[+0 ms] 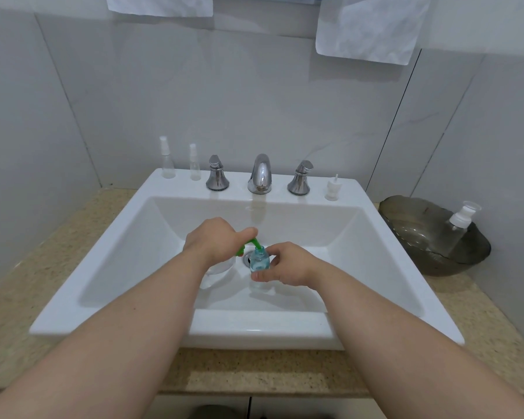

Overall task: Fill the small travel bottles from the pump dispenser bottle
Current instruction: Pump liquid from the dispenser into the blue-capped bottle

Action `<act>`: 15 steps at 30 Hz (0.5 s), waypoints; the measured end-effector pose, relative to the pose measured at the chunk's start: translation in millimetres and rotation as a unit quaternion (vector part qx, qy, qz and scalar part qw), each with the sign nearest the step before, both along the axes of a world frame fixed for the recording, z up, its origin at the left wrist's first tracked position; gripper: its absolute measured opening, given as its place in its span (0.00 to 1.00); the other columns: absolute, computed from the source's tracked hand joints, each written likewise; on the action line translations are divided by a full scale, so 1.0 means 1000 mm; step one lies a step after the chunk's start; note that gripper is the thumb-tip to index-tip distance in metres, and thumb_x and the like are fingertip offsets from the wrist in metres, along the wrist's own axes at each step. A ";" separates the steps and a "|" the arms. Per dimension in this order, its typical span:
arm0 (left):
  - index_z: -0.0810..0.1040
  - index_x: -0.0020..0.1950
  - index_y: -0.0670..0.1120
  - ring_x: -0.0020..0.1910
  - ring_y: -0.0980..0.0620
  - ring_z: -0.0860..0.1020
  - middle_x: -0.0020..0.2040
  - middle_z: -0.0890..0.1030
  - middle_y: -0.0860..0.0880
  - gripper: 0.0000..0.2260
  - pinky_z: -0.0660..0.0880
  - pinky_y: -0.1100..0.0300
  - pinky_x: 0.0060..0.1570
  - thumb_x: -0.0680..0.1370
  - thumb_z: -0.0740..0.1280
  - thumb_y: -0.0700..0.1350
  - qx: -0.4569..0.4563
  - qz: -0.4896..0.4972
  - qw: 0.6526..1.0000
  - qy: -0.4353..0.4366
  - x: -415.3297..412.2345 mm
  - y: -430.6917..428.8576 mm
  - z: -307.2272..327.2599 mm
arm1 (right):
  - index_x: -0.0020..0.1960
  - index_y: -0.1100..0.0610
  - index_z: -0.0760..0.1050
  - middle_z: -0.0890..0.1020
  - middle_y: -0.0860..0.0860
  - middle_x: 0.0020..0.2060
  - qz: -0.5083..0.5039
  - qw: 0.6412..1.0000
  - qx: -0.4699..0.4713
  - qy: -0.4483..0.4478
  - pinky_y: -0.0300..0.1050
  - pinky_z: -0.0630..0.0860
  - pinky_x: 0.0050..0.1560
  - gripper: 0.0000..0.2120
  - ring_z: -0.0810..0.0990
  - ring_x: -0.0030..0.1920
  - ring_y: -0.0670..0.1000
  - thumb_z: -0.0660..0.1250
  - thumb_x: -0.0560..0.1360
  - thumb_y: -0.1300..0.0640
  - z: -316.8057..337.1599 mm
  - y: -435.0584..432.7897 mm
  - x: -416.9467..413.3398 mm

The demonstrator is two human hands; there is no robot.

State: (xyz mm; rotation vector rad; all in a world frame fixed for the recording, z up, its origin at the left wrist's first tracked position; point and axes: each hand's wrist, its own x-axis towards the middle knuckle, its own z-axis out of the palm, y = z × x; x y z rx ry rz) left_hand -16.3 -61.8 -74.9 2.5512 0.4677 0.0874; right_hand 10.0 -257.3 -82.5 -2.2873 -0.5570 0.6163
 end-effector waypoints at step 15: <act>0.85 0.39 0.42 0.35 0.48 0.78 0.32 0.79 0.50 0.29 0.70 0.57 0.36 0.68 0.61 0.66 -0.001 -0.007 1.000 0.008 0.002 0.001 -0.001 | 0.62 0.50 0.81 0.76 0.43 0.36 0.007 1.000 -0.005 -0.001 0.38 0.68 0.38 0.20 0.74 0.35 0.43 0.79 0.72 0.47 -0.002 0.000 0.002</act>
